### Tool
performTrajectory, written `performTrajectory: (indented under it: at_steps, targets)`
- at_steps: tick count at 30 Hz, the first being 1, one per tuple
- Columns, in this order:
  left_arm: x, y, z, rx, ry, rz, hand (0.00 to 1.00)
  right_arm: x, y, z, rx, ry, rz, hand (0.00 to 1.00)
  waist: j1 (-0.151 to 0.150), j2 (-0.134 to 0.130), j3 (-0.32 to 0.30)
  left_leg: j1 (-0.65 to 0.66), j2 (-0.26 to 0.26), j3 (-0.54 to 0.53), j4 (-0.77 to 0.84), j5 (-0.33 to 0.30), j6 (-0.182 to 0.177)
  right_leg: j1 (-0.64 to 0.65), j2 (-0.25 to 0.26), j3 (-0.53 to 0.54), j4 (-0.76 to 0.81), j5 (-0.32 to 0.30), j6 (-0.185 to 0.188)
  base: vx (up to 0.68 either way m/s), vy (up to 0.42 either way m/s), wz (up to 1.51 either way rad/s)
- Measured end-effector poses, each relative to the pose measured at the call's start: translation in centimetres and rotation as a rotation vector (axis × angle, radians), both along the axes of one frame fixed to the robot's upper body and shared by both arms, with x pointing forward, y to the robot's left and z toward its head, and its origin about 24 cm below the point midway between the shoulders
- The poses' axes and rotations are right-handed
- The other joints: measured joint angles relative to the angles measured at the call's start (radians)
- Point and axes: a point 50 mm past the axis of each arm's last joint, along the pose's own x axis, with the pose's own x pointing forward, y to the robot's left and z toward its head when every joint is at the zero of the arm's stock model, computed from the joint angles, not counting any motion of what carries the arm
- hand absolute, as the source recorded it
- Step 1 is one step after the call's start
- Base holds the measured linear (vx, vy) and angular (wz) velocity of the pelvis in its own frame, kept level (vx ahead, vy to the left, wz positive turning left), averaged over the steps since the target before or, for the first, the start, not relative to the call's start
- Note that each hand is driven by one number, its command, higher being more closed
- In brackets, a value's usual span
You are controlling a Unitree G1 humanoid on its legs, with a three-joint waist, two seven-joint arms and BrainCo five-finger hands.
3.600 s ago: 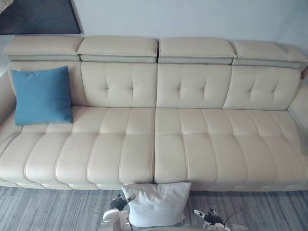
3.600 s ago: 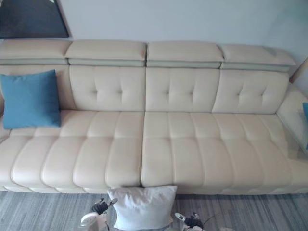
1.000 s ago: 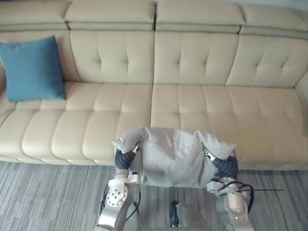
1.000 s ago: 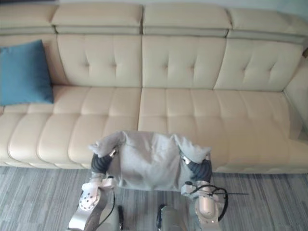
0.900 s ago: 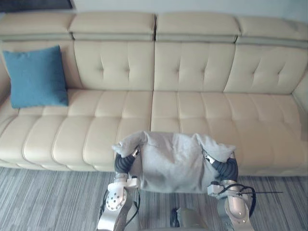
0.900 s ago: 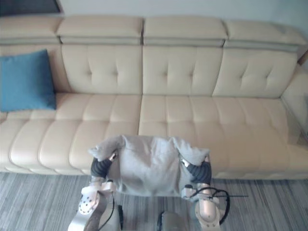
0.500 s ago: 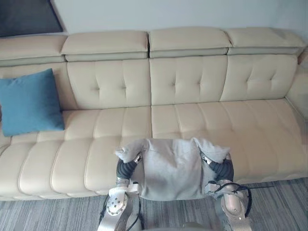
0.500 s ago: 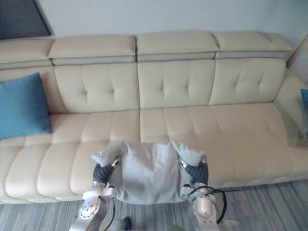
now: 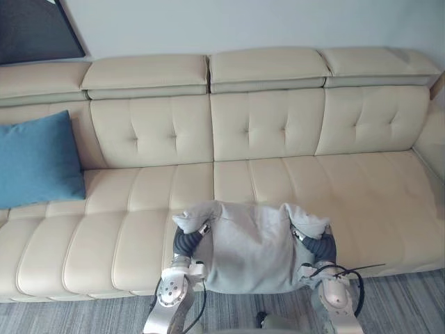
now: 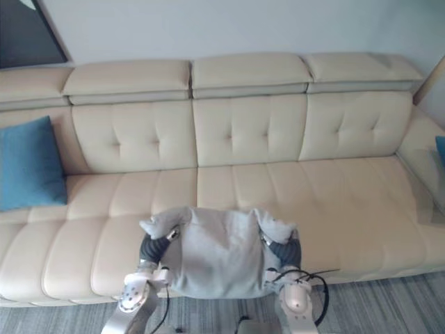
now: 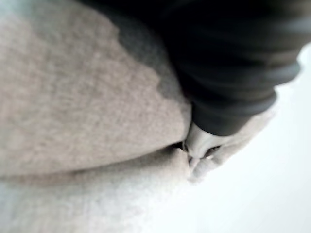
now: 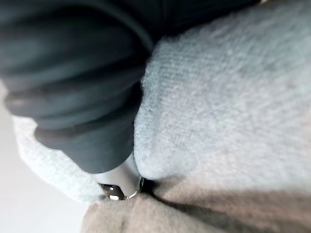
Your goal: Pick up cushions and gather them together orderly.
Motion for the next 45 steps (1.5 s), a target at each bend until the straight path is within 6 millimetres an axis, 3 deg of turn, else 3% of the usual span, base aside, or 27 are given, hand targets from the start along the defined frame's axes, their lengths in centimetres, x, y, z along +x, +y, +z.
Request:
performTrajectory:
  at_steps: [7, 9, 13, 19, 26, 32, 33, 34, 39, 45]
  targets:
    - [3.7, 0.6, 3.5, 0.069, -0.162, 0.037, 1.00, 4.0, 0.9, 3.7, -0.002, -0.170, 0.020, 1.00, -0.001, 0.001, -0.001, -0.021, -0.028, -0.047, -0.095, 0.078, 0.004, 0.014, -0.020, -0.032, -0.115, 0.064, 0.012, -0.01, 0.010, 0.20]
    - [6.1, 1.0, 6.2, 0.105, -0.275, 0.076, 1.00, 6.6, 1.6, 6.4, 0.002, -0.279, 0.020, 1.00, 0.002, -0.001, 0.002, -0.066, -0.037, -0.051, -0.127, 0.119, 0.010, -0.023, -0.030, -0.041, -0.154, 0.106, 0.012, -0.11, 0.046, 0.11]
    - [9.6, 0.6, 11.0, 0.128, -0.443, 0.162, 1.00, 9.8, 2.6, 10.4, 0.001, -0.420, -0.021, 1.00, 0.005, -0.005, 0.014, -0.182, -0.047, -0.062, -0.127, 0.166, 0.012, -0.128, -0.041, -0.054, -0.156, 0.145, 0.010, -0.14, 0.007, 0.14]
    - [12.5, 0.1, 15.6, 0.155, -0.579, 0.230, 1.00, 12.2, 3.0, 15.1, -0.025, -0.568, -0.085, 1.00, 0.004, -0.001, 0.035, -0.301, -0.049, -0.071, -0.130, 0.204, 0.003, -0.267, -0.048, -0.059, -0.102, 0.151, 0.005, -0.12, -0.028, 0.07]
    - [16.8, 0.3, 22.0, 0.240, -0.679, 0.299, 1.00, 15.3, 3.6, 22.0, -0.085, -0.731, -0.134, 1.00, -0.002, 0.006, 0.086, -0.411, -0.038, -0.055, -0.215, 0.295, -0.015, -0.434, -0.045, -0.055, -0.083, 0.190, -0.006, -0.06, -0.026, -0.05]
    - [19.0, 0.9, 25.3, 0.256, -0.669, 0.340, 1.00, 17.3, 3.3, 25.7, -0.097, -0.761, -0.187, 1.00, -0.010, 0.016, 0.135, -0.480, -0.028, -0.050, -0.236, 0.315, -0.032, -0.508, -0.032, -0.051, -0.098, 0.207, -0.012, 0.01, -0.019, -0.03]
    - [19.3, 1.0, 26.2, 0.253, -0.674, 0.348, 1.00, 17.6, 3.3, 26.8, -0.091, -0.771, -0.197, 0.00, -0.011, 0.017, 0.148, -0.497, -0.022, -0.049, -0.242, 0.323, -0.036, -0.526, -0.028, -0.051, -0.105, 0.217, -0.016, 0.00, -0.028, -0.05]
    - [19.6, 1.1, 27.0, 0.228, -0.666, 0.355, 0.00, 18.0, 3.4, 27.6, -0.084, -0.772, -0.205, 0.00, -0.012, 0.021, 0.159, -0.513, -0.017, -0.048, -0.250, 0.331, -0.043, -0.537, -0.023, -0.051, -0.125, 0.232, -0.016, 0.00, -0.030, -0.09]
    - [20.0, 2.0, 29.0, 0.132, -0.659, 0.384, 0.00, 18.7, 2.8, 30.2, 0.014, -0.777, -0.219, 0.00, -0.011, 0.031, 0.188, -0.532, -0.004, -0.037, -0.255, 0.332, -0.046, -0.544, -0.011, -0.049, -0.158, 0.248, -0.022, 0.02, -0.039, -0.06]
    - [20.4, 4.2, 30.7, 0.052, -0.645, 0.368, 0.00, 19.3, -0.6, 32.3, 0.079, -0.751, -0.197, 0.00, -0.010, 0.033, 0.190, -0.536, 0.004, -0.037, -0.272, 0.346, -0.063, -0.544, -0.005, -0.060, -0.171, 0.250, -0.024, 0.01, -0.030, 0.03]
